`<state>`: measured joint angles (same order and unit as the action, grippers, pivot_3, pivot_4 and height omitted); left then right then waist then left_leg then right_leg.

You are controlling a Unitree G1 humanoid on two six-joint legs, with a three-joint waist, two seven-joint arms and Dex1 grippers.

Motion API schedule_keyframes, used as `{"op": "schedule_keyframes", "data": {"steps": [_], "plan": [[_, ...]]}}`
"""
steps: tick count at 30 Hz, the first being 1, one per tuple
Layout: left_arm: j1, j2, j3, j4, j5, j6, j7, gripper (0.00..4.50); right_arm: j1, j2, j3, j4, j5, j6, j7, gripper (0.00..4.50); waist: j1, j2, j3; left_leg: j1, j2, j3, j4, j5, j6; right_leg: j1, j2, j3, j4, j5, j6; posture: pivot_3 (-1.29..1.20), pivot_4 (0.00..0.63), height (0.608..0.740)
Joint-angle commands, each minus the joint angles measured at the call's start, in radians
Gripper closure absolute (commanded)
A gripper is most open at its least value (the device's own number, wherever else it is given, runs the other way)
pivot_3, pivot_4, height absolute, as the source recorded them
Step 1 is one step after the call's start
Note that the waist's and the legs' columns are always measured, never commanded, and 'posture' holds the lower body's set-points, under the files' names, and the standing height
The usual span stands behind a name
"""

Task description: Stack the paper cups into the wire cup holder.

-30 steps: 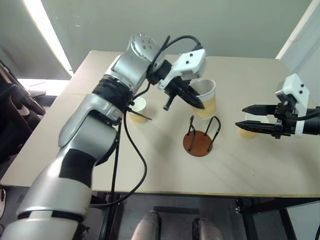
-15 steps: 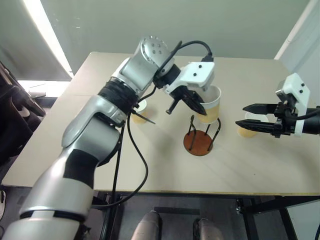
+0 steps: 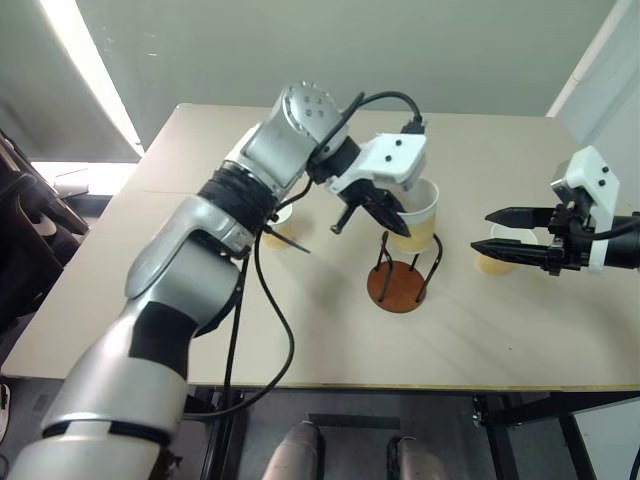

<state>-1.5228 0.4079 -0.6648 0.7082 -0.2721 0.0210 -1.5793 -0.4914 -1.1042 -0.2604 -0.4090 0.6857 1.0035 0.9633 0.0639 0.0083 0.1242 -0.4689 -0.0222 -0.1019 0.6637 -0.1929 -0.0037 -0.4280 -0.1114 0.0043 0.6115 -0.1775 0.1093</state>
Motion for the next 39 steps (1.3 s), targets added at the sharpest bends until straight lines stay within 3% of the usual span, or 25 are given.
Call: {"op": "schedule_keyframes", "data": {"steps": [1,13,16,27,32,39], "plan": [[-0.005,0.007,-0.001,-0.042,-0.022,0.006,-0.035,4.48,-0.016,-0.013,-0.018,-0.015,0.014,-0.016,-0.005,1.59,0.000,0.000,0.000,0.000,0.000,0.000,0.000,0.000,0.000,0.000,0.000,0.000,0.000,0.000,0.000,0.00,0.150,0.740],[0.020,0.007,-0.023,-0.047,0.029,-0.030,-0.035,4.48,-0.025,-0.017,-0.002,-0.004,0.005,-0.024,-0.002,1.59,0.000,0.001,0.000,0.001,0.000,0.001,0.001,0.000,0.000,0.000,0.000,0.000,0.001,0.000,0.000,0.00,0.150,0.740],[0.028,-0.008,-0.002,-0.037,0.060,-0.038,-0.035,3.85,-0.026,-0.021,0.004,-0.001,0.002,-0.028,0.000,1.59,0.000,0.001,0.000,0.001,0.000,0.001,0.001,0.000,0.000,0.000,0.000,0.000,0.001,0.000,0.000,0.00,0.150,0.740],[0.031,-0.055,0.120,-0.029,0.090,0.000,-0.025,0.16,-0.034,-0.019,0.038,0.023,-0.038,-0.083,-0.006,1.59,0.000,0.001,0.000,0.001,0.000,0.001,0.001,0.000,0.000,0.000,0.000,0.001,0.001,0.000,0.000,0.00,0.150,0.740],[0.035,-0.035,0.228,-0.078,0.057,0.095,-0.005,0.03,-0.043,-0.034,0.174,0.102,-0.200,-0.198,-0.021,1.59,-0.001,0.001,0.000,0.002,0.000,0.001,0.001,-0.001,0.001,0.000,0.000,0.001,0.001,0.000,0.000,0.00,0.150,0.740],[0.115,0.081,0.369,-0.238,0.020,0.263,0.038,0.03,-0.141,-0.058,0.386,0.290,-0.440,-0.418,0.088,1.59,-0.010,0.004,-0.001,0.002,0.001,0.002,0.001,-0.001,0.002,-0.001,0.000,0.001,0.001,0.000,0.000,0.00,0.150,0.740]]}}
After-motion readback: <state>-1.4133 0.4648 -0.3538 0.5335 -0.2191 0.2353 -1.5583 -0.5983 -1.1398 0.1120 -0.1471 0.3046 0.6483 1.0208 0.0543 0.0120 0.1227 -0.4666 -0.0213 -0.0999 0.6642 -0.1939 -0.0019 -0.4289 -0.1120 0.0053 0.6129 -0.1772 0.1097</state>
